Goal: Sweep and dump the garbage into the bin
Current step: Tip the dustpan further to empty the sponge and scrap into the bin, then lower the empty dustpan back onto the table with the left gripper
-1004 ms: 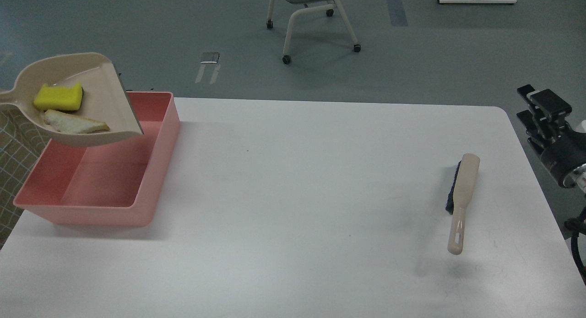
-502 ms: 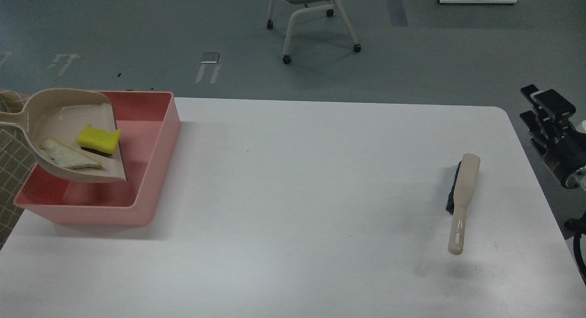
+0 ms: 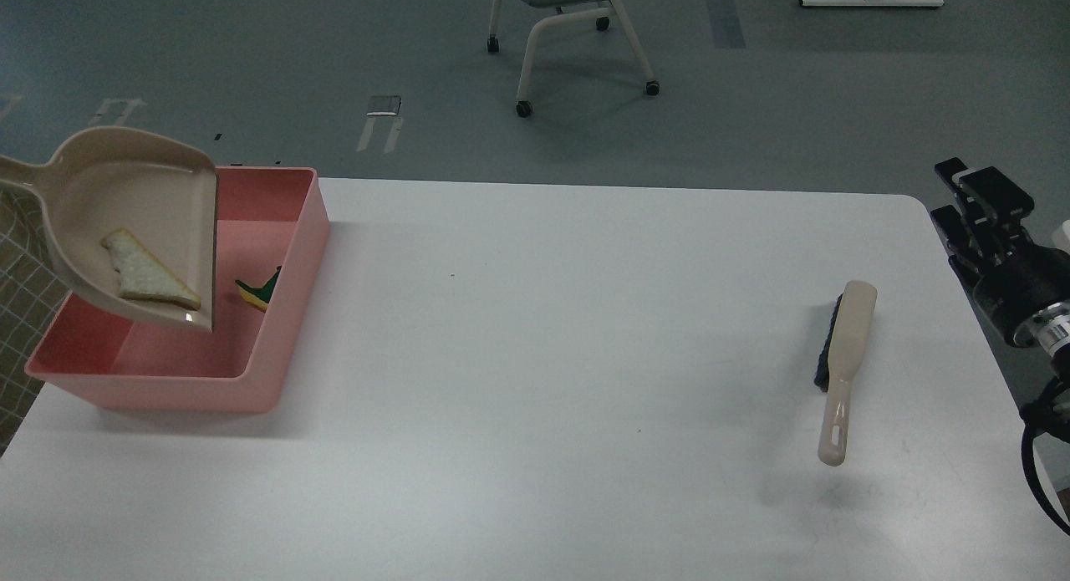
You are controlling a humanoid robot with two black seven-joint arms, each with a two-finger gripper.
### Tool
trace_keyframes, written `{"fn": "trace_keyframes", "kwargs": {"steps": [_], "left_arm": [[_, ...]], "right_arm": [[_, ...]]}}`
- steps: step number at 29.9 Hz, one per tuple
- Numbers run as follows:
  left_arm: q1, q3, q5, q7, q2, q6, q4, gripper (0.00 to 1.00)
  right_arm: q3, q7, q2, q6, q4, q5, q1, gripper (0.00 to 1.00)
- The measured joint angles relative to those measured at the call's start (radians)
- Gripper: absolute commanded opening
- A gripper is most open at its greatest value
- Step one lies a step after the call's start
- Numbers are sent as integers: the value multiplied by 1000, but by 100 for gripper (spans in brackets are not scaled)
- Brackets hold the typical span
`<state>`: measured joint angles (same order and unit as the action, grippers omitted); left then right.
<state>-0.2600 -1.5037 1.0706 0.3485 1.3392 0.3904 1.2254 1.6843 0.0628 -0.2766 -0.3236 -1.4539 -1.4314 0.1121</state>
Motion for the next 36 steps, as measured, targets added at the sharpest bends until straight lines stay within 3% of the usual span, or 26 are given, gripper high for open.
{"fn": "trace_keyframes", "kwargs": {"steps": [9, 16, 23, 26, 30, 36], "left_arm": [[30, 4, 7, 8, 88, 21, 0, 0], [266, 6, -69, -3, 69, 96, 1, 0], [379, 10, -155, -7, -134, 98, 59, 0], [414, 24, -158, -30, -262, 98, 78, 0], [498, 128, -146, -79, -466, 97, 73, 0], [540, 261, -113, -90, -703, 23, 74, 0]], "right_arm": [[3, -2, 15, 0, -7, 2, -2, 69], [6, -2, 22, 0, -5, 2, 14, 68], [6, -2, 32, 0, -6, 2, 20, 68], [6, -2, 34, 0, -6, 2, 26, 68], [6, -2, 36, 5, -6, 2, 30, 68], [6, -2, 41, 27, -6, 2, 29, 68]]}}
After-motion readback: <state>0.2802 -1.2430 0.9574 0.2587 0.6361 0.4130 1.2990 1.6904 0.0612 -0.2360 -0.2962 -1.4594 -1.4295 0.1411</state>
